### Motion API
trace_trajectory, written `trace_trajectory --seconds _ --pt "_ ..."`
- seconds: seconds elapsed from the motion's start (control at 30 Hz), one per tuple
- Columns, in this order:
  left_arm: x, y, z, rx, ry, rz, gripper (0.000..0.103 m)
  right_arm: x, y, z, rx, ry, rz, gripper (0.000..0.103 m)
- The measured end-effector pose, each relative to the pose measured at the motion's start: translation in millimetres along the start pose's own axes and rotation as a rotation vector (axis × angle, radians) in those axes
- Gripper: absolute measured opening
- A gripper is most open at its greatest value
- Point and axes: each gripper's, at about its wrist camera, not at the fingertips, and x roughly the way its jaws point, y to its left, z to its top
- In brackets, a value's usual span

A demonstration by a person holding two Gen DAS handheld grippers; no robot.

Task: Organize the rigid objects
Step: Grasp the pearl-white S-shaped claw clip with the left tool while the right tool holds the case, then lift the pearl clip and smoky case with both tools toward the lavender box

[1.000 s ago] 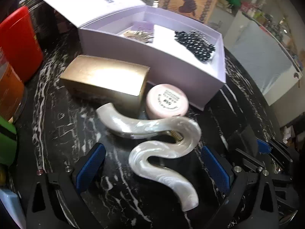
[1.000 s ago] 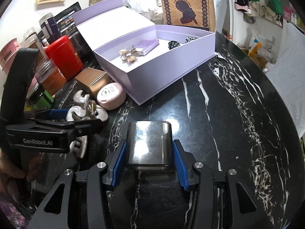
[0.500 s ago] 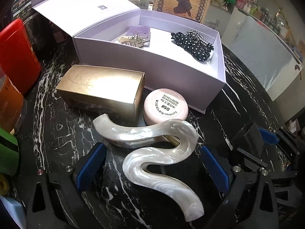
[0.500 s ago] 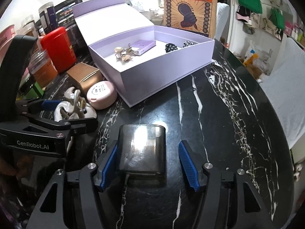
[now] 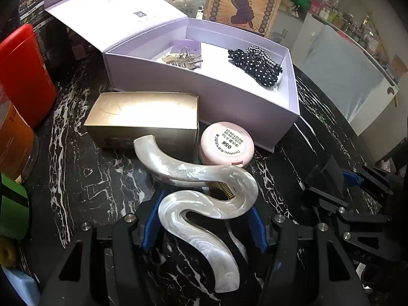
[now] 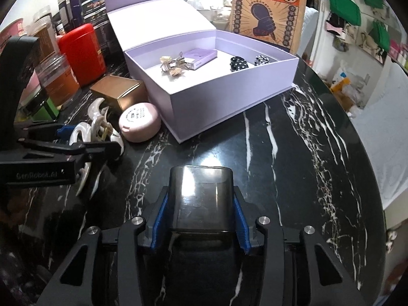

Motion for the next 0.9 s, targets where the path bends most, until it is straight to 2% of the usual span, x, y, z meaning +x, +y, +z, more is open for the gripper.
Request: trace_trajectory --seconds 0.23,0.5,0.9 --pt "-2.6 6.4 0.4 -0.034 0.016 -0.051 0.058 3.9 0.5 8.4 0.022 0.021 0.035 0.045" --pt "-11.7 11.7 -5.3 -0.051 0.000 -0.073 0.058 2.9 3.8 9.3 0.051 0.042 0.064 0.045" --pt "-49.6 14.9 -9.2 -0.043 -0.091 -0.064 0.058 -24.1 19.0 14.7 0.075 -0.037 0.091 0.045"
